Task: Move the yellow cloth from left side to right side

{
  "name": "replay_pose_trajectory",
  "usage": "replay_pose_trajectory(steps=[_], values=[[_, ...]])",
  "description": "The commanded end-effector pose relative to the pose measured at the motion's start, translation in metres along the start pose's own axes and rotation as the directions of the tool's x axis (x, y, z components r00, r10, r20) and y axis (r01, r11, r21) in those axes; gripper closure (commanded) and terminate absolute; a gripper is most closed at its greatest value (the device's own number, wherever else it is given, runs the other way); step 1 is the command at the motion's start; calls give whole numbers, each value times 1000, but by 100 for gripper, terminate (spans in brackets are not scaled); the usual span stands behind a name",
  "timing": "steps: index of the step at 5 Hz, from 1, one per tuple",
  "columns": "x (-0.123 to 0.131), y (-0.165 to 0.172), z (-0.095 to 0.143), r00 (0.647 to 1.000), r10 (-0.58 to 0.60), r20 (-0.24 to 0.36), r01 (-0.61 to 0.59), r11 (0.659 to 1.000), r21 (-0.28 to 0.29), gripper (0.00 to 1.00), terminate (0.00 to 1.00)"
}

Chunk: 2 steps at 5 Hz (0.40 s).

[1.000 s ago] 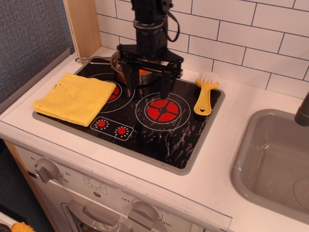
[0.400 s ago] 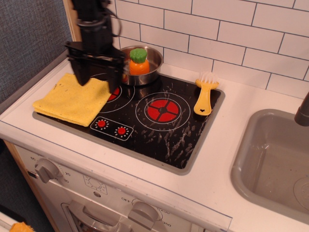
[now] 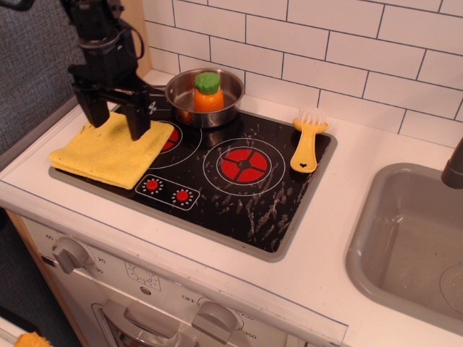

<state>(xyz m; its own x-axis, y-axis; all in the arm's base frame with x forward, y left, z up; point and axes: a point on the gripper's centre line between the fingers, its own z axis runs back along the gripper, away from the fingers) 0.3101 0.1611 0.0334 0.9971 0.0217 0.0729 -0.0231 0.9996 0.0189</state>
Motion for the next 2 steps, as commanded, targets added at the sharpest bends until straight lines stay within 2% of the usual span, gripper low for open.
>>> replay_pose_trajectory(steps=[1,2], values=[[6,6,-23,999,-15,-50,14,1000,-19,0,0],[6,-4,-31,995,-41,-92,41,999,-3,0,0]])
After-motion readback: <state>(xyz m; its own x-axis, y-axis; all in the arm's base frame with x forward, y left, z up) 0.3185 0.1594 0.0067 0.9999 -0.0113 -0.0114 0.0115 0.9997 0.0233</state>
